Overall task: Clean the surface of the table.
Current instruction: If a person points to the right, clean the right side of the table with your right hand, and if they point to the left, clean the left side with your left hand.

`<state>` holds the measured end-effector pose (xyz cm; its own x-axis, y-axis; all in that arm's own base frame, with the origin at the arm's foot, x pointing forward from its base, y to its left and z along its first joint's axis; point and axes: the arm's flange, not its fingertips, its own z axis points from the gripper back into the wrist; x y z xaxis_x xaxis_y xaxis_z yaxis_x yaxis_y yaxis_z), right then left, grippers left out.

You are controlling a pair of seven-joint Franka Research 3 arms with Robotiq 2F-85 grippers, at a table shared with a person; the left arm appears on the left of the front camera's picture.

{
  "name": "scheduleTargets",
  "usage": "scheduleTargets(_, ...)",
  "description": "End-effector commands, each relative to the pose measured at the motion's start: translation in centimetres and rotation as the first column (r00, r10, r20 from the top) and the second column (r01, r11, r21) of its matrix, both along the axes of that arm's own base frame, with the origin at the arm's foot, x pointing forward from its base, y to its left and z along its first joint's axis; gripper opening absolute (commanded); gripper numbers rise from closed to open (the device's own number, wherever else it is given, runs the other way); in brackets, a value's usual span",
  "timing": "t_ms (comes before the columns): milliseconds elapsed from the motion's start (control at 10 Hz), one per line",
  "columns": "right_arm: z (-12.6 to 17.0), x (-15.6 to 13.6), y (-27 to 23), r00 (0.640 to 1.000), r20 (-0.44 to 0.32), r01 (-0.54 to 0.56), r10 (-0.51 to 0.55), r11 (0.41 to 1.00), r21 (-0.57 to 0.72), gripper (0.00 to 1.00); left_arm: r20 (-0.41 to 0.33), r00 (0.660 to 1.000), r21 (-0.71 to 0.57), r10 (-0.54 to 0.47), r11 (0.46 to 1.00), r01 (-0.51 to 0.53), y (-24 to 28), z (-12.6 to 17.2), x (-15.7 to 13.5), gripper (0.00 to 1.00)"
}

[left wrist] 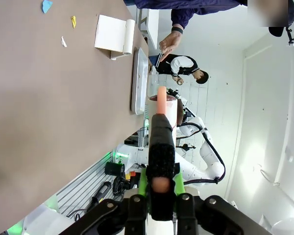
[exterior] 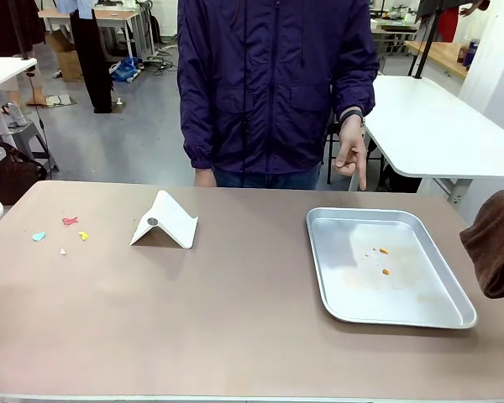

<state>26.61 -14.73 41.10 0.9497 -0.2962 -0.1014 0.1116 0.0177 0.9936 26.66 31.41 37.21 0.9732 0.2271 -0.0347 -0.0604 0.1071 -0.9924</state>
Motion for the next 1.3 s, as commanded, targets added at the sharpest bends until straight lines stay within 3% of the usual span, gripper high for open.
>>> scheduleTargets(0,0.5,-0.1,0.0,1.0,0.0,0.005,-0.005,1.0,-0.003,0.0,0.018,1.0,-0.019,0.018,1.0,-0.017,-0.3,0.2,0.0,0.0)
scheduleTargets(200,0.5,-0.1,0.0,1.0,0.0,0.005,-0.005,1.0,-0.003,0.0,0.018,1.0,-0.019,0.018,1.0,-0.017,-0.3,0.2,0.0,0.0)
scheduleTargets(300,0.0,0.0,0.0,1.0,0.0,0.0,0.0,1.0,0.0,0.07,0.018,1.0,-0.019,0.018,1.0,-0.017,-0.3,0.2,0.0,0.0)
scheduleTargets(500,1.7,2.1,1.4,0.995,0.025,-0.095,0.1,0.984,-0.148,0.07,0.018,1.0,-0.019,0.018,1.0,-0.017,-0.3,0.2,0.0,0.0)
scheduleTargets(700,3.4,4.9,3.1,0.987,0.007,-0.151,0.162,0.932,-0.329,0.07,0.018,1.0,-0.019,0.018,1.0,-0.017,-0.3,0.2,0.0,0.0)
scheduleTargets(900,4.2,7.1,5.3,0.994,0.005,-0.085,0.11,0.789,-0.608,0.07,0.018,1.0,-0.019,0.018,1.0,-0.017,-0.3,0.2,0.0,0.0)
scheduleTargets(1200,3.9,8.8,8.1,0.974,0.1,-0.04,0.203,0.588,-0.808,0.07,0.018,1.0,-0.019,0.018,1.0,-0.017,-0.3,0.2,0.0,0.0)
